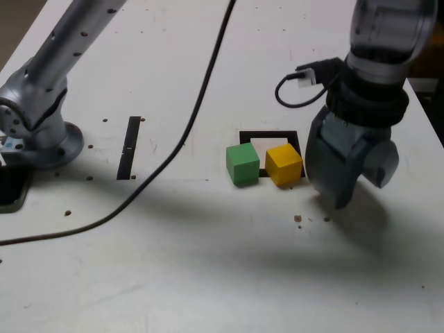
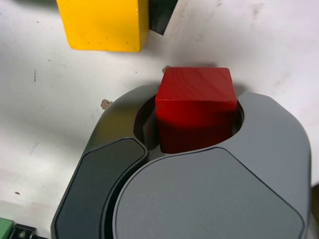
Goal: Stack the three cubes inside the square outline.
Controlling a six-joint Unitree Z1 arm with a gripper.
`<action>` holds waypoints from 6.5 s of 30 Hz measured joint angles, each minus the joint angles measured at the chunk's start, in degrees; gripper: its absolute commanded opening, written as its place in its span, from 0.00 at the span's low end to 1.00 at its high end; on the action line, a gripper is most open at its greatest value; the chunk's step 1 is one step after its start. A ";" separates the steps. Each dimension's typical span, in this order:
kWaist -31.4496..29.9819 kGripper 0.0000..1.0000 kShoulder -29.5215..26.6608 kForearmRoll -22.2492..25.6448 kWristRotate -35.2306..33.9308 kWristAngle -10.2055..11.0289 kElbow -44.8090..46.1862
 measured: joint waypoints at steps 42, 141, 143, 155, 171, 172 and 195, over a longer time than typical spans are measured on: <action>5.20 0.21 -17.02 -3.21 16.54 16.92 33.48; 0.34 0.48 -14.62 -16.56 22.43 8.19 35.76; 0.34 0.50 -14.63 -16.95 22.43 8.18 35.98; 0.34 0.75 -15.33 -19.02 22.65 8.17 37.38; 0.35 0.83 -18.27 -18.55 22.82 11.19 36.77; 0.35 0.83 -19.05 -17.94 22.52 11.83 36.50; -3.37 0.83 -25.43 -9.63 20.02 12.56 32.50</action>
